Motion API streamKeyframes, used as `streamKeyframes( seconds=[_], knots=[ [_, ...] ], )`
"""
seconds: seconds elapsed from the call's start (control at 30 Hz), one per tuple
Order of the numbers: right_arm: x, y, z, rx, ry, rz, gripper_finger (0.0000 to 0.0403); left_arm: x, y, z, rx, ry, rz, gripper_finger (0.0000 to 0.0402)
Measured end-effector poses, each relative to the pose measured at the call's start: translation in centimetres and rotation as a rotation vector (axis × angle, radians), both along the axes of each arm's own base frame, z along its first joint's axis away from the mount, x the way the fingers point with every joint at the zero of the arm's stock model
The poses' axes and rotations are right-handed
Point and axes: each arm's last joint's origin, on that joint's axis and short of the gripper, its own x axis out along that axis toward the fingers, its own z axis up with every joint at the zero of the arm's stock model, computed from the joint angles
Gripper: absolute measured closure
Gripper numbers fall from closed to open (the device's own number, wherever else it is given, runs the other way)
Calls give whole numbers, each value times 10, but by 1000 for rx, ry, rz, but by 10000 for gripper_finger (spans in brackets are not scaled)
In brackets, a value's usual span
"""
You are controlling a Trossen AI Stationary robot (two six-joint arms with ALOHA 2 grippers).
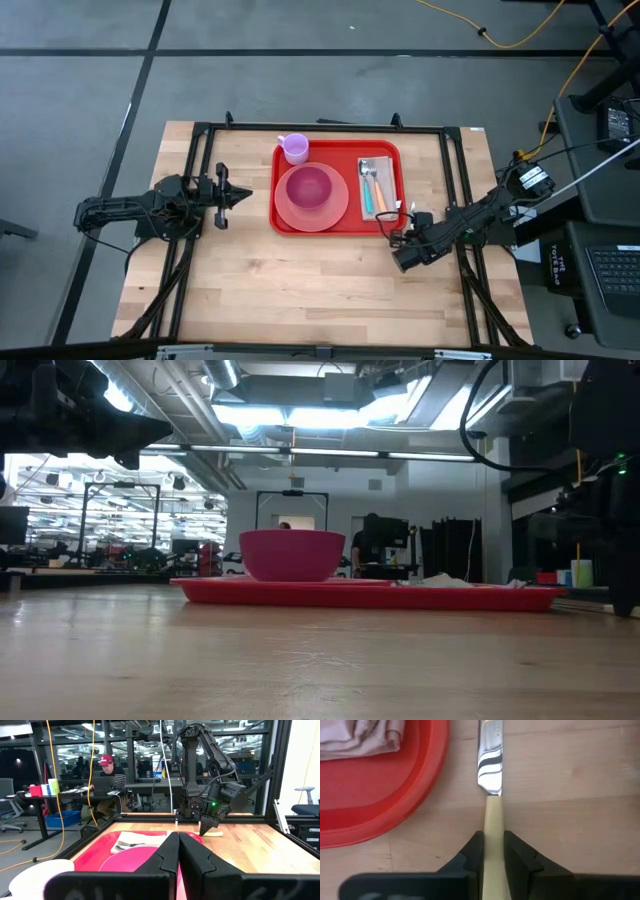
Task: Set up tray
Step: Put the yellow table knife on the brown table napkin to the right of the orange fork
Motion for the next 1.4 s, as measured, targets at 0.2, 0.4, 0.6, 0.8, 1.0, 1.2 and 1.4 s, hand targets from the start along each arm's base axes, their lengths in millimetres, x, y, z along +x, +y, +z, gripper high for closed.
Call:
streamKeyframes(
  seconds=[0.2, 0.4, 0.6, 0.8, 1.0, 1.2, 1.4],
  knots=[
    [-6, -3, 6, 11, 24, -3, 351, 0, 0, 0, 0, 0, 0, 398],
    [-9, -7, 24, -13, -68, 67, 351, 0, 0, 0, 0, -1, 0, 398],
    [-18, -15, 46, -83, -170, 147, 351, 0, 1, 0, -3, -1, 26, 397],
    [-23, -22, 62, -185, -246, 279, 351, 0, 1, 0, -5, -1, 47, 398],
    [-21, -25, 66, -327, -269, 399, 351, 0, 1, 0, -6, -1, 50, 398],
    [-7, -20, 70, -446, -328, 576, 351, 0, 1, 0, -22, -4, 49, 398],
    [11, -12, 79, -576, -412, 757, 351, 0, 1, 0, -24, -4, 49, 397]
  ],
)
